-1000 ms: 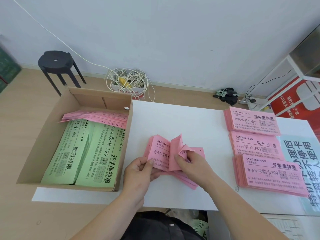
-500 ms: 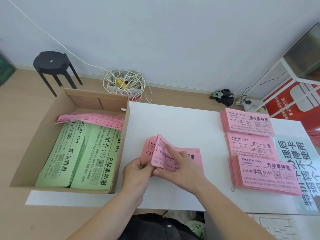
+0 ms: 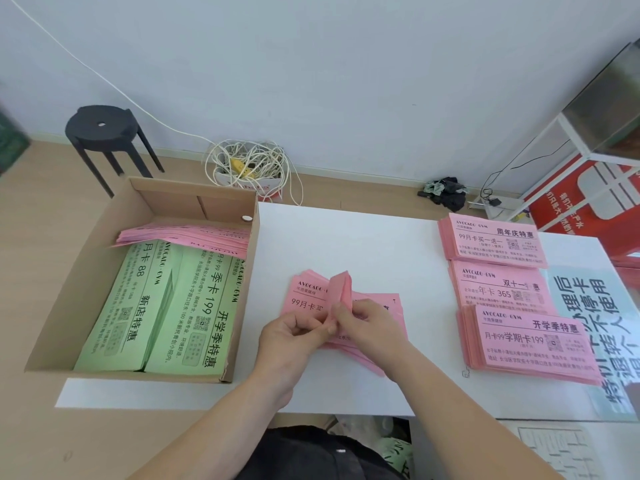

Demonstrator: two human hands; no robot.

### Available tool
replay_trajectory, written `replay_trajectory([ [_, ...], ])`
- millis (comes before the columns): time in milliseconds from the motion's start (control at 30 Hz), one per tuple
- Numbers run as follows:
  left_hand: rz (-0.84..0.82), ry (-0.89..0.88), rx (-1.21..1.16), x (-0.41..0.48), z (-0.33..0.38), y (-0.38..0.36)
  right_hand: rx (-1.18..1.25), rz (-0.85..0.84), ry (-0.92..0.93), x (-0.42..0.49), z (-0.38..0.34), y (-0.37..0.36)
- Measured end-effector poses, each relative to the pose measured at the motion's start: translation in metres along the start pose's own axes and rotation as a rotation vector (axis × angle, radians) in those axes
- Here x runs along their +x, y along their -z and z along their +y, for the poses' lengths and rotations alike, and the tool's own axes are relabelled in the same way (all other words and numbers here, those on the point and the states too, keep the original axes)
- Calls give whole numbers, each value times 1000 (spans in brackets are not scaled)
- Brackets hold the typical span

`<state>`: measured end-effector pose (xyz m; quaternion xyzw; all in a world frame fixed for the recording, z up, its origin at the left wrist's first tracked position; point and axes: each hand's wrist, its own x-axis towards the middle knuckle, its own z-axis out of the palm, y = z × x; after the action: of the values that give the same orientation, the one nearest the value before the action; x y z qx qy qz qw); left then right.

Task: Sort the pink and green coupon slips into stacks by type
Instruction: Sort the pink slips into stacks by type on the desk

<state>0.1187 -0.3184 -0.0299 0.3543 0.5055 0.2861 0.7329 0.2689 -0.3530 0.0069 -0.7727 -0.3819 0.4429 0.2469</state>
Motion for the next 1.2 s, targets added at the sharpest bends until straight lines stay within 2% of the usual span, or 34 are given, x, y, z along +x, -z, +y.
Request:
replay_trajectory([
  [100,29,43,-114,4,-3,8,10,17,-59,1,6,3],
  [200,196,84,-223,10,-10,14,-9,15,-93,4,14,2],
  [433,333,55,-167,12,-6,16,-12,18,-70,4,16,3],
  [533,267,-8,-66,9,-7,16,8,40,-66,2,15,3],
  [633,103,-193,238,2,-7,11,49,34,-66,0,12,3],
  [733,-8,-260,417,-9,-10,0,115,28,-103,-3,7,4],
  [833,10,-277,481,-11,-14,-3,80,-3,-67,-5,8,4],
  [900,9,-220,490,-7,-8,-2,55,-33,-25,-5,11,7],
  [1067,18,-50,201,7,32,-12,-13,-140,40,-6,6,8],
  [1133,84,-85,385,19,45,-13,-36,-153,1,-4,12,5],
  [1200,57,-135,663,27,53,-13,-21,-117,3,-3,20,4],
])
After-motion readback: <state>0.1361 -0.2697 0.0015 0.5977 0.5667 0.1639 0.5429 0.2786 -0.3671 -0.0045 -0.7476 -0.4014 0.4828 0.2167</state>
